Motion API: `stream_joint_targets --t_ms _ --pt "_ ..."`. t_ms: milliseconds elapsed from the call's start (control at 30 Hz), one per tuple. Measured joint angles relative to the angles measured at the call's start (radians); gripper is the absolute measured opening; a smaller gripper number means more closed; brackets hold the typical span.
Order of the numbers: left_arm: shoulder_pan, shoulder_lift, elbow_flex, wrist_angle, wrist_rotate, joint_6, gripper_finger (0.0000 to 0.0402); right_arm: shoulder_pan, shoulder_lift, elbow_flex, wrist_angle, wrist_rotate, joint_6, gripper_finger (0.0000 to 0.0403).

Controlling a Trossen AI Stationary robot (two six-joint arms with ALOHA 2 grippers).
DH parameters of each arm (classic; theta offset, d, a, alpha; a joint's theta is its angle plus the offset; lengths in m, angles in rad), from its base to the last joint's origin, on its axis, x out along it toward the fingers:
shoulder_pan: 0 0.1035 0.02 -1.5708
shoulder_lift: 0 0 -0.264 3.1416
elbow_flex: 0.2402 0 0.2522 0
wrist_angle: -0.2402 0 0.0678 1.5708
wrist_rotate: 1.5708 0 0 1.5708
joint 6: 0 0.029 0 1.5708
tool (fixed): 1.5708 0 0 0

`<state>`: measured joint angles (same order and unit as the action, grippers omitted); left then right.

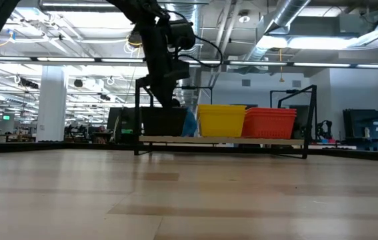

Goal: Stack baskets on shelf by color
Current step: Adjust all the bins on the shelf

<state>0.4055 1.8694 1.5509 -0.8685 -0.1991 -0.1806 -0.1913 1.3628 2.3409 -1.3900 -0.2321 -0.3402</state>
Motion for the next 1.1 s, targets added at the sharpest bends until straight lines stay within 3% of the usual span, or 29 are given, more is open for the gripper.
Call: stream_joint_targets --t_ms 200,467,667,1100 --pt "-0.030 -0.002 0.101 -0.026 -0.086 0.021 0.0000 0.000 0.000 0.000 -0.001 0.000 0.000 0.0003" --pt "-0.036 -0.005 0.213 -0.041 -0.120 0.101 0.0000 0.000 0.000 0.000 -0.002 0.000 0.000 0.0003" --pt "-0.017 0.019 0.212 -0.105 -0.025 0.109 0.0000 0.000 0.000 0.000 -0.002 0.000 0.000 0.0003" --pt "-0.022 0.138 0.213 -0.088 0.038 0.123 0.0000 0.001 0.000 -0.007 -0.008 -0.002 0.026 0.0003"
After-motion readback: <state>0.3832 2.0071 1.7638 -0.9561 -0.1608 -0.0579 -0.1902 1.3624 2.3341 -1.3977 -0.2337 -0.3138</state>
